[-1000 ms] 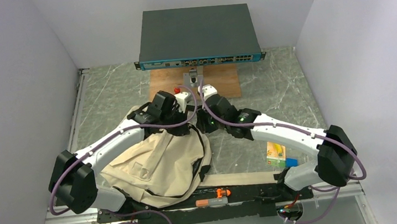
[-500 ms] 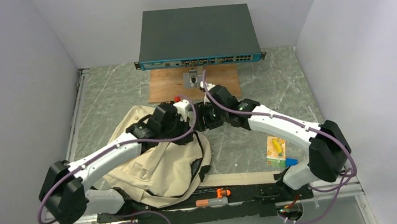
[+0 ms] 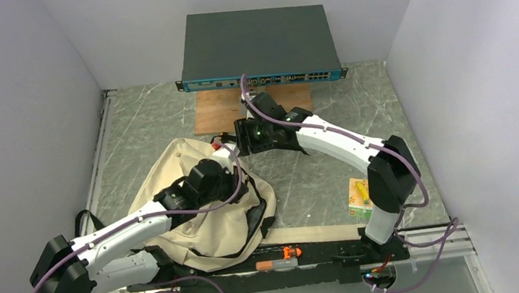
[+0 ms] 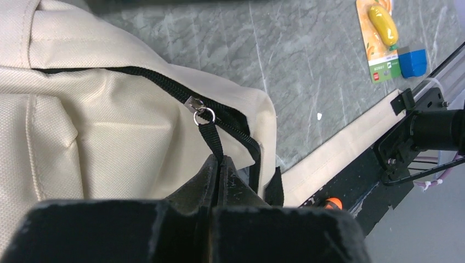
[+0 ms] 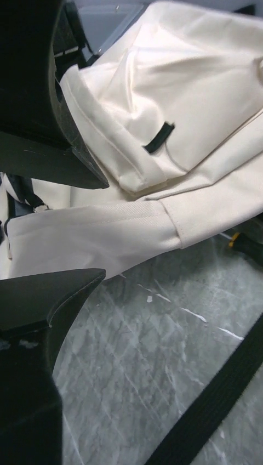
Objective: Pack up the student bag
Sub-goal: Zip the student bag at the center of the board.
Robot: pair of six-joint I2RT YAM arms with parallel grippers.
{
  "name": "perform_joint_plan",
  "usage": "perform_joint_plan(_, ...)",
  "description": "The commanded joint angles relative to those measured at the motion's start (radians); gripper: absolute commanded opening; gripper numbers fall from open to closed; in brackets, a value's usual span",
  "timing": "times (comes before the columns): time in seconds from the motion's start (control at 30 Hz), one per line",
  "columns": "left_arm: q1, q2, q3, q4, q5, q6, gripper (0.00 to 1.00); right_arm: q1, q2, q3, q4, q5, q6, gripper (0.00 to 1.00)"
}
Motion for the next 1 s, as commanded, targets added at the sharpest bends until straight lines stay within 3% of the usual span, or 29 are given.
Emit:
perform_joint_plan(0.0,-0.038,-0.029,-0.005,0.086,-0.023,-0.03,0.0,0.036,0.031,0.025,-0.05,-0.011,-0.051,0.58)
perform_joint_plan(0.2,-0.091,-0.036,-0.021,0.124,-0.091,-0.036,0.0,0.085,0.101,0.057,-0.085,0.092,-0.101,0.5)
perform_joint_plan(0.27,-0.103,-0.033,-0.024,0.123,-0.113,-0.034,0.0,0.095,0.12,0.07,-0.098,0.109,-0.121,0.38)
perform_joint_plan(0.4,-0.14,-0.019,-0.02,0.118,-0.163,-0.023,0.0,0.097,0.158,0.099,-0.102,0.099,-0.141,0.04)
perform_joint_plan(0.43,-0.153,-0.012,-0.014,0.112,-0.175,-0.018,0.0,0.096,0.169,0.12,-0.116,0.107,-0.145,0.0)
perform_joint_plan(0.57,-0.24,0.025,0.003,0.082,-0.228,-0.016,0.0,0.092,0.16,0.186,-0.102,0.152,-0.188,0.0)
perform_joint_plan(0.7,-0.39,0.056,-0.009,0.038,-0.286,-0.114,0.0,0.077,0.198,0.322,-0.124,0.145,-0.248,0.0)
perform_joint_plan(0.8,-0.495,0.059,-0.023,-0.034,-0.351,-0.228,0.0,0.076,0.211,0.351,-0.103,0.125,-0.281,0.0)
perform_joint_plan(0.97,-0.573,0.021,-0.065,-0.063,-0.398,-0.327,0.0,0.065,0.2,0.336,-0.052,0.115,-0.306,0.0)
